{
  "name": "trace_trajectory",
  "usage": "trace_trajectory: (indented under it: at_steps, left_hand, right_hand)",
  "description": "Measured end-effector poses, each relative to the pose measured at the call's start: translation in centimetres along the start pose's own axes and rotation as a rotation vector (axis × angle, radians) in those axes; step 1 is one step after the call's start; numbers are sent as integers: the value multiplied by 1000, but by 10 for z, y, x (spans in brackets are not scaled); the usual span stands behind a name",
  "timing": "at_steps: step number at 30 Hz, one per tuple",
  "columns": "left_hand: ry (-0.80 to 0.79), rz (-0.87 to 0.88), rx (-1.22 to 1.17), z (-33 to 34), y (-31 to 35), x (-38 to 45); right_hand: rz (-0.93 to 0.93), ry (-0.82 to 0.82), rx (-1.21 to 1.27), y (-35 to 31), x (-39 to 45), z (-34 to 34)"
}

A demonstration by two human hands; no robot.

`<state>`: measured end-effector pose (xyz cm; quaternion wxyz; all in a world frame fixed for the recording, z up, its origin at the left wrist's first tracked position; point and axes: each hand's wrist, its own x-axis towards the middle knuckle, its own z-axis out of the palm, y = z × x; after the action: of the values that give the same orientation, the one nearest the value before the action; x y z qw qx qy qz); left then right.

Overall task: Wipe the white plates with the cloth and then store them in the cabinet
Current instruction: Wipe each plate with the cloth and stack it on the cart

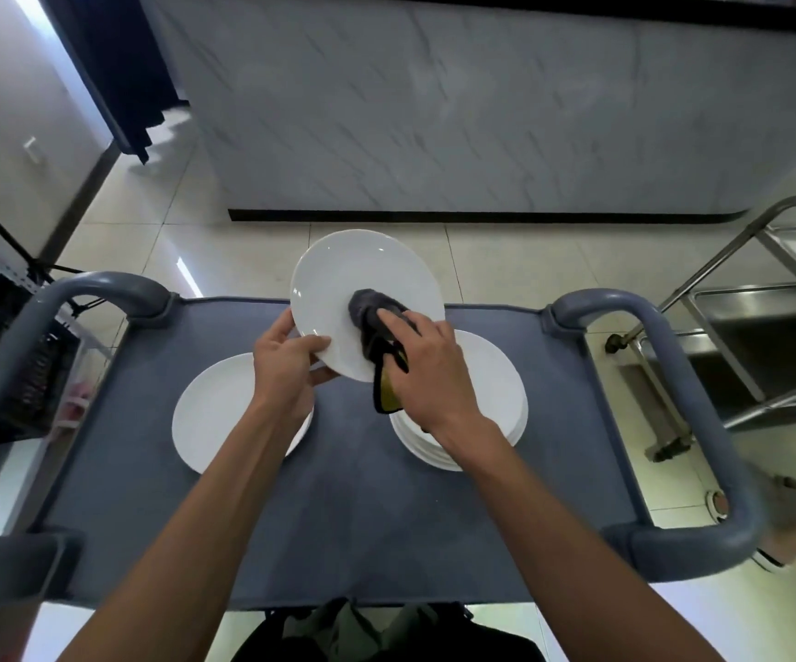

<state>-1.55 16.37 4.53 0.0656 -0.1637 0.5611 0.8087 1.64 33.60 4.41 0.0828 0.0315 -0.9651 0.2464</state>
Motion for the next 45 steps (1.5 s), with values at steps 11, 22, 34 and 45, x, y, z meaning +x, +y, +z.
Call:
trace_trajectory:
  at_steps: [11, 22, 34, 45]
  left_hand:
    - [43, 44, -16, 32, -18, -22]
    - [-20, 25, 64, 59, -40, -46]
    - [-157, -10, 179, 90, -55, -65]
    - [-168, 23, 176, 93, -53, -70]
  right_hand:
    - [-85, 21, 82, 27, -38, -19]
    - [19, 72, -13, 112, -17, -64]
    - [-74, 138, -100, 107, 2, -80]
    - [-295, 42, -123, 83, -34, -62]
